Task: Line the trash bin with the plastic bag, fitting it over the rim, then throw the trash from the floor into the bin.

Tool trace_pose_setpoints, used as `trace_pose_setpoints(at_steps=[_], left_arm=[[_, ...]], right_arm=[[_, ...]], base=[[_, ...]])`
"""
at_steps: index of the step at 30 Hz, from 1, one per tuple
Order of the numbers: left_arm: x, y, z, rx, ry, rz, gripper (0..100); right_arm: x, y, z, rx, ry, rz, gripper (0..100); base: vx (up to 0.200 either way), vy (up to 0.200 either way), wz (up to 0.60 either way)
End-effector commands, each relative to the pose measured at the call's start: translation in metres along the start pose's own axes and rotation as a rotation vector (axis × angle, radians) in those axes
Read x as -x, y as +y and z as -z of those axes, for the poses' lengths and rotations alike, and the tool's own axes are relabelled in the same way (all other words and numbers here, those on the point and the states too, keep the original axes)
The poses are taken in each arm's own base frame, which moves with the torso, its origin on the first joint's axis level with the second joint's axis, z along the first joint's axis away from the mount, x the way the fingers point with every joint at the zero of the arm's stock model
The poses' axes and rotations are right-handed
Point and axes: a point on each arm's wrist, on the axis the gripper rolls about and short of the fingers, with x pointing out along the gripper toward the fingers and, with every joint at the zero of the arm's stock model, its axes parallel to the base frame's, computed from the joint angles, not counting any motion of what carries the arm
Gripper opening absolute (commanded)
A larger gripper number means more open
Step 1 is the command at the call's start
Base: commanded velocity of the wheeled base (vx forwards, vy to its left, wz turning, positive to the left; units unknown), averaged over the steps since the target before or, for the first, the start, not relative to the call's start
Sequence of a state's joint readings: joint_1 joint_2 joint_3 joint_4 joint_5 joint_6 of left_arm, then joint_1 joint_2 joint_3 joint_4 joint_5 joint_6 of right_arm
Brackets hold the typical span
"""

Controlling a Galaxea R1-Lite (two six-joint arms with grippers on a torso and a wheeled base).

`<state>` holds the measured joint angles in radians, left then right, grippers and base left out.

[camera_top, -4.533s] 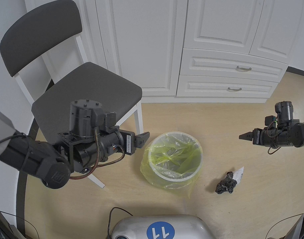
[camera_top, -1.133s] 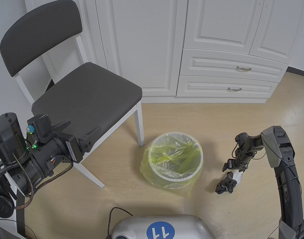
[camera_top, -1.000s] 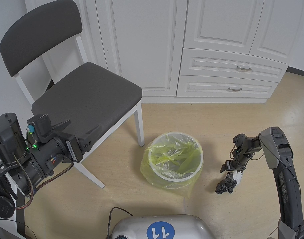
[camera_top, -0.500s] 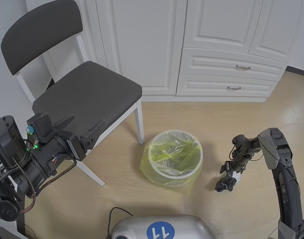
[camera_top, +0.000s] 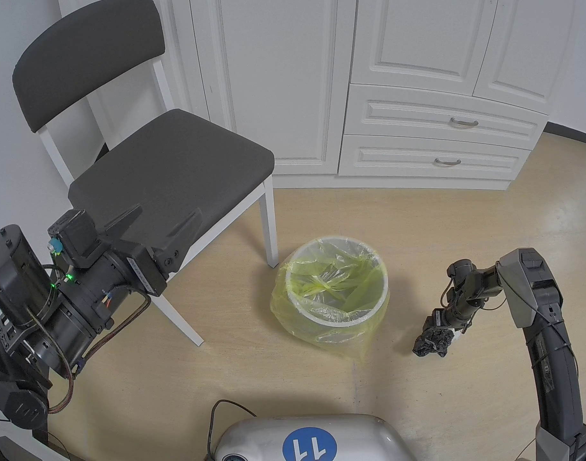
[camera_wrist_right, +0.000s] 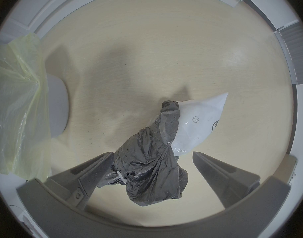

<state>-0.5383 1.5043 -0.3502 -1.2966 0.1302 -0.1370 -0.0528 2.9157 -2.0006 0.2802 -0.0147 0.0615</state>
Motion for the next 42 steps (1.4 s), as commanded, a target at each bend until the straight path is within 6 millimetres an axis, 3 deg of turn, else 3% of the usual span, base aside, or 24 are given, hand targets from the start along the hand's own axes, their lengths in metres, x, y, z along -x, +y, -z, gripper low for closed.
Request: trace_pose_setpoints(at_steps=[1, 6, 7, 19, 28, 32, 35, 42], left_arm=[[-0.009, 0.002, 0.022, -0.009, 0.033, -0.006, 100], [-0.011, 0.002, 0.027, -0.009, -0.014, 0.000, 100], [-0.011, 0.002, 0.027, -0.009, -0.014, 0.000, 100], [-0.009, 0.004, 0.030, -0.057, 0.002, -0.005, 100], [-0.010, 0.007, 0.031, -0.071, 0.008, -0.018, 100], [-0.013, 0.008, 0.034, -0.079, 0.023, -0.024, 100], [-0.014, 0.011, 0.037, -0.104, 0.043, -0.041, 100], [-0.015, 0.020, 0.041, -0.148, 0.088, -0.078, 100]], right_arm=[[-0.005, 0.002, 0.003, -0.001, 0.002, -0.001, 100], [-0.005, 0.002, 0.003, 0.000, 0.003, -0.001, 100], [-0.005, 0.002, 0.003, 0.000, 0.003, -0.001, 0], [-0.005, 0.003, 0.002, -0.003, -0.005, -0.002, 0], [0.014, -0.010, -0.011, -0.084, -0.038, -0.047, 0], [0.046, -0.011, -0.030, -0.172, -0.093, -0.154, 0], [0.058, -0.014, -0.031, -0.207, -0.090, -0.193, 0], [0.109, -0.022, -0.029, -0.293, -0.084, -0.290, 0]], base=[[0.000, 0.000, 0.00], [0.000, 0.000, 0.00], [0.000, 0.000, 0.00], [0.000, 0.000, 0.00], [0.000, 0.000, 0.00], [0.000, 0.000, 0.00], [0.000, 0.000, 0.00], [0.000, 0.000, 0.00]])
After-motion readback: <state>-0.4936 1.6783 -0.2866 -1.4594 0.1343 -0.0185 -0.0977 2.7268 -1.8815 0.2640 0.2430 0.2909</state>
